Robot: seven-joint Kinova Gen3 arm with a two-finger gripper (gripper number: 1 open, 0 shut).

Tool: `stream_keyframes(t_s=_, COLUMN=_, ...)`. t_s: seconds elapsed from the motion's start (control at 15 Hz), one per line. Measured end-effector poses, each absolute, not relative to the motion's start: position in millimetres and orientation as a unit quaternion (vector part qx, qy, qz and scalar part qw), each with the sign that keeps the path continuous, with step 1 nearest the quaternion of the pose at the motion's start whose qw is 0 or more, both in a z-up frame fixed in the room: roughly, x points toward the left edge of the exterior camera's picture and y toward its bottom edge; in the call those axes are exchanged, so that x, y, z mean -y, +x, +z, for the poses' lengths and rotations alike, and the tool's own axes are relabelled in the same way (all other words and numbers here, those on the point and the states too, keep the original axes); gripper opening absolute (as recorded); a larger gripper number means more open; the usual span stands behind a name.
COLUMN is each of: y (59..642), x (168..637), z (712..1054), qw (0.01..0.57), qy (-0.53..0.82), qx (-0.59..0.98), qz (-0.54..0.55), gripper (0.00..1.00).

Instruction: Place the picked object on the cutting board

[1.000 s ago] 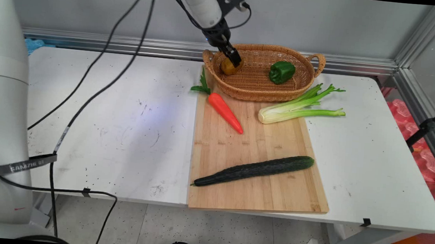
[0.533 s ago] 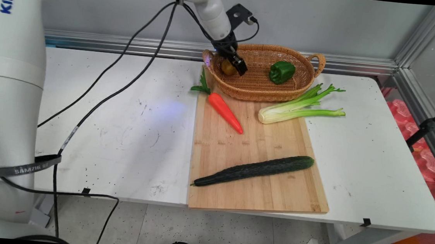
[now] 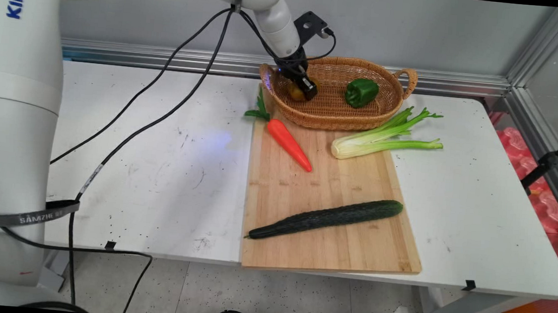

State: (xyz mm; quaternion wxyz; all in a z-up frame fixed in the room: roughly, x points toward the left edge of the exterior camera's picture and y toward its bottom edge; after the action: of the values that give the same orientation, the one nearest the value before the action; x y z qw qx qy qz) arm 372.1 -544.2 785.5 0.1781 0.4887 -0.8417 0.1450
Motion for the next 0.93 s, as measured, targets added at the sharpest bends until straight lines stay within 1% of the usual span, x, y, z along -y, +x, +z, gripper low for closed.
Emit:
stream_keyframes(t_s=0.33, y=370, x=542, z=795, qw=0.181, qy=0.484, qx=0.843, qz=0.148, gripper=0.0)
stream_keyframes(t_s=0.47, y=369, x=542, z=805, qw=0.184, qy=0.479, qx=0.845, qz=0.153, gripper=0.0)
stream_keyframes(t_s=0.6, y=364, x=540, z=824, qw=0.188, qy=0.468, qx=0.849, qz=0.16, gripper=0.0)
stream_keyframes(t_s=0.93, y=357, x=520, z=891, qw=0.189, qy=0.435, qx=0.863, qz=0.173, gripper=0.0)
